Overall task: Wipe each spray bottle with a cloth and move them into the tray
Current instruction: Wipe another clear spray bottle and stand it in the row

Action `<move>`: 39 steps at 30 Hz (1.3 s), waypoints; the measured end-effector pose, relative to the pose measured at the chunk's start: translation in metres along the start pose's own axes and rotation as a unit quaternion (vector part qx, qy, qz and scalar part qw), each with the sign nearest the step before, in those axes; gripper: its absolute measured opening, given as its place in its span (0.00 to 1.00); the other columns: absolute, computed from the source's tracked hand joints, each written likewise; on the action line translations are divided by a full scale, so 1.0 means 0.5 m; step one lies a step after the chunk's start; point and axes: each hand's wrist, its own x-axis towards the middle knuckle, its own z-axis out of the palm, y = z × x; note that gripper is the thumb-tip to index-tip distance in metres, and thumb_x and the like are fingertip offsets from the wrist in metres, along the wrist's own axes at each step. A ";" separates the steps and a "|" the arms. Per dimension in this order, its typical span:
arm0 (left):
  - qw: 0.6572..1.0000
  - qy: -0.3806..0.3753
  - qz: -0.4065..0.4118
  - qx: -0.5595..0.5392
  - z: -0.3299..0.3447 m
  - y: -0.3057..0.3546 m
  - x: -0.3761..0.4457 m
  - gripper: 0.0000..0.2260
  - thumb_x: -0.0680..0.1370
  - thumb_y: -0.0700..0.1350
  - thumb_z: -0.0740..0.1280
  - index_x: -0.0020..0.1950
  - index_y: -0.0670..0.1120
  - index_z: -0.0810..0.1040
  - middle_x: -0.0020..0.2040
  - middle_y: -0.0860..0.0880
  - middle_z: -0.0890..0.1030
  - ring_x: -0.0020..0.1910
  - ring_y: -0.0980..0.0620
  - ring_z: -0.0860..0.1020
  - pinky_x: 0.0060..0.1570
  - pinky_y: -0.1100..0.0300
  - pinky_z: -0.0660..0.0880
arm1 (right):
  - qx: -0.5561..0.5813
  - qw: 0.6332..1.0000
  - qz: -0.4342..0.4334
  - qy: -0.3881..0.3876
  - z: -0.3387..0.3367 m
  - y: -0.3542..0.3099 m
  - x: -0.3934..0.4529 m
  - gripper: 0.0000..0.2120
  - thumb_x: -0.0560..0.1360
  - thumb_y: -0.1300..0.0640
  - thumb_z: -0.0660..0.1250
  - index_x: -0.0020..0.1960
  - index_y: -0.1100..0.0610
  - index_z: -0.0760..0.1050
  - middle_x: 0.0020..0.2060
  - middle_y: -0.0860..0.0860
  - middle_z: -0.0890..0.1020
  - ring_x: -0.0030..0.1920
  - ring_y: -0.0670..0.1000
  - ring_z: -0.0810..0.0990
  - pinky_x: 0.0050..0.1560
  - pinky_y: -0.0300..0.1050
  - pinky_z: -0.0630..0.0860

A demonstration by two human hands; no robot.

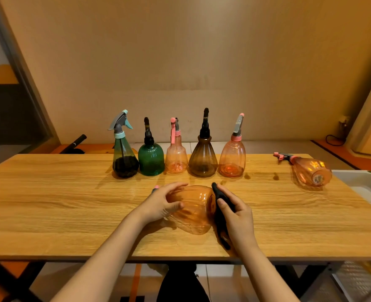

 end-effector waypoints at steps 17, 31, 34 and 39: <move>0.905 0.286 -0.253 -0.190 0.089 0.046 -0.021 0.32 0.75 0.63 0.64 0.71 0.43 0.66 0.58 0.44 0.77 0.46 0.46 0.81 0.30 0.59 0.77 | -0.046 0.998 -0.014 -0.040 0.003 0.008 0.002 0.22 0.74 0.71 0.65 0.51 0.43 0.77 0.52 0.40 0.80 0.57 0.35 0.75 0.55 0.29 0.70; 0.863 0.252 -0.043 -0.435 0.105 0.045 -0.026 0.45 0.58 0.50 0.82 0.71 0.53 0.65 0.59 0.48 0.79 0.57 0.47 0.79 0.51 0.50 0.78 | -0.040 0.998 -0.010 -0.049 0.004 0.001 -0.001 0.21 0.73 0.72 0.64 0.50 0.46 0.79 0.47 0.36 0.82 0.55 0.36 0.77 0.53 0.28 0.71; 0.893 0.214 -0.037 -0.394 0.111 0.040 -0.015 0.49 0.54 0.57 0.79 0.72 0.58 0.63 0.64 0.48 0.75 0.61 0.47 0.76 0.55 0.46 0.78 | -0.031 0.999 -0.009 -0.034 0.006 0.006 0.000 0.21 0.73 0.73 0.64 0.50 0.47 0.79 0.47 0.36 0.82 0.55 0.38 0.77 0.54 0.29 0.71; 0.899 0.156 -0.014 -0.410 0.112 0.014 -0.014 0.38 0.58 0.53 0.77 0.65 0.64 0.67 0.65 0.48 0.75 0.61 0.47 0.77 0.56 0.46 0.78 | -0.019 0.999 -0.008 0.035 -0.001 0.002 0.002 0.21 0.74 0.72 0.63 0.49 0.46 0.79 0.46 0.38 0.83 0.55 0.39 0.78 0.53 0.29 0.72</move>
